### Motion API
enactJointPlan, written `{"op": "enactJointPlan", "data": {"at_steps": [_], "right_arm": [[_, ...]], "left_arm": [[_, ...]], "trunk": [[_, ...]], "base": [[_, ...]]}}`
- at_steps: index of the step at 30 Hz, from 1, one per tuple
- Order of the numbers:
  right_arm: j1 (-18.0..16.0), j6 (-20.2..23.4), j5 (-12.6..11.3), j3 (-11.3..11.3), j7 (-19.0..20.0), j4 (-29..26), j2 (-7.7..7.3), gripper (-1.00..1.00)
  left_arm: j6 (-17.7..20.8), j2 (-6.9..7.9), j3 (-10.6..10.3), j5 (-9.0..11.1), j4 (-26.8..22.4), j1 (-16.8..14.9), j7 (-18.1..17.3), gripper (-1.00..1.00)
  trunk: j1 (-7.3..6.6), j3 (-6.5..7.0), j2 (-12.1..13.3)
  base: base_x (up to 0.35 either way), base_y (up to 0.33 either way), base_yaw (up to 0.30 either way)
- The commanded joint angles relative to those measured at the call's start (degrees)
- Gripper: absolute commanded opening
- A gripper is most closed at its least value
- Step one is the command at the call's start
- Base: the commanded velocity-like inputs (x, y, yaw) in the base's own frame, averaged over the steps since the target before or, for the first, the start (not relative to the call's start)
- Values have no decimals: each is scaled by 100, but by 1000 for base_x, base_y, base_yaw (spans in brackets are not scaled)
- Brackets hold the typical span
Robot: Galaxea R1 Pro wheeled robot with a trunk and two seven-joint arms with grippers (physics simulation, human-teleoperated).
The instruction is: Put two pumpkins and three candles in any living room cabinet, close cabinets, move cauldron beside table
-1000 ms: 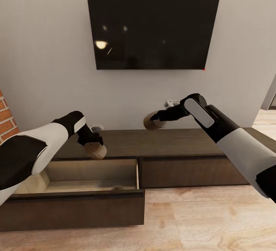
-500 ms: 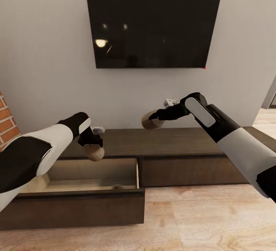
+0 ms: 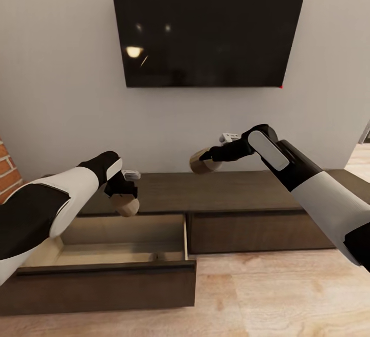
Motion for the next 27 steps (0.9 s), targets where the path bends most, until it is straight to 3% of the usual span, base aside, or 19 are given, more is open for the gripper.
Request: {"op": "enactJointPlan", "data": {"at_steps": [1,9,27], "right_arm": [[-9,1,-62,18,-58,-9,-5,-100],[-9,1,-62,18,-59,-10,-13,-100],[-16,1,-70,14,-60,-9,-14,-100]], "left_arm": [[12,1,-48,38,7,-6,-20,-100],[12,-2,-48,38,-3,-6,-19,-100],[17,-7,-56,38,1,3,-54,-100]], "trunk": [[2,-16,-3],[2,-88,-3],[2,-253,-3]], "base": [[320,108,0],[280,109,0],[14,6,50]]}}
